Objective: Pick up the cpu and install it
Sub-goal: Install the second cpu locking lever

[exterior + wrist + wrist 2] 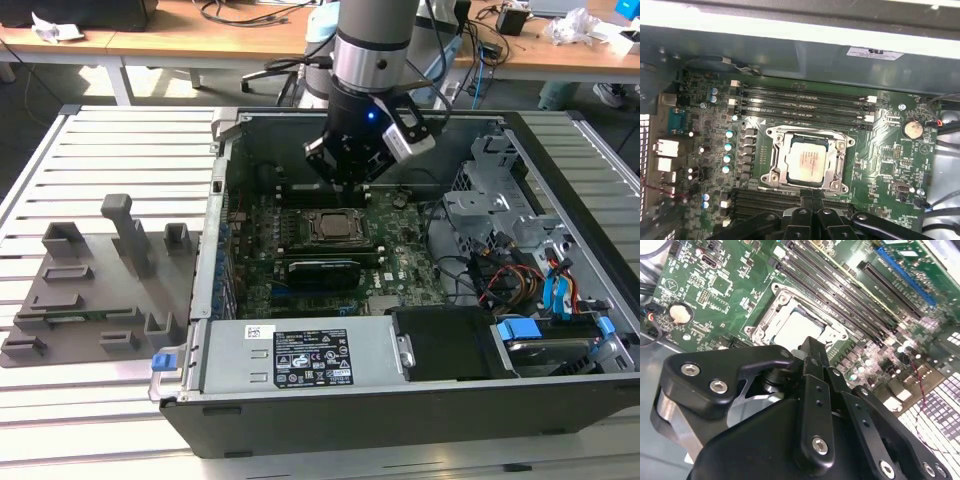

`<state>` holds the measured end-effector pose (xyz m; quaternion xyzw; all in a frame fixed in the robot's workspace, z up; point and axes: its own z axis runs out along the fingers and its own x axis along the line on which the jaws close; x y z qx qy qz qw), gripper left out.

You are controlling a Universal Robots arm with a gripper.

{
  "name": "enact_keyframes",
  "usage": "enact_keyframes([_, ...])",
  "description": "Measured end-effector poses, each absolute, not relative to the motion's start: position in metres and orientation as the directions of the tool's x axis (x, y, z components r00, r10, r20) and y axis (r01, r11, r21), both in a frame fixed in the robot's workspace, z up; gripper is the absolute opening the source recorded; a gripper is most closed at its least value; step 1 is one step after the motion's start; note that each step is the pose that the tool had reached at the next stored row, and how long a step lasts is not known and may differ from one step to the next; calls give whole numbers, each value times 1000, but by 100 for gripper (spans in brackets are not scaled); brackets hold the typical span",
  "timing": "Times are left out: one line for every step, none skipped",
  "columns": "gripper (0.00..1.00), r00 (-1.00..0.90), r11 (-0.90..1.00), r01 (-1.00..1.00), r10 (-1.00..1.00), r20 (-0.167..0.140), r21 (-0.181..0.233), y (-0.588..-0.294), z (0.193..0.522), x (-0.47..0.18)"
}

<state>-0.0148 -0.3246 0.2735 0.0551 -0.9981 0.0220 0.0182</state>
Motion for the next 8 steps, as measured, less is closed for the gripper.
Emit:
enact_keyframes([11,-993,993,-111,-109,39,-43,-325,275,-15])
enact_keyframes([11,-993,993,-111,-109,39,-43,-325,276,-15])
enact_keyframes([11,-993,993,-111,-109,39,-43,-325,276,-15])
enact_keyframes([11,-993,993,-111,-109,39,-43,-325,276,-15])
enact_keyframes([11,-993,993,-111,-109,39,-43,-325,276,-15])
enact_keyframes([11,-993,993,-111,-109,39,-43,-325,276,-15])
enact_keyframes([11,-993,993,-111,-109,39,-43,-325,276,-15])
enact_keyframes([11,-993,993,-111,-109,39,-43,-325,276,-15])
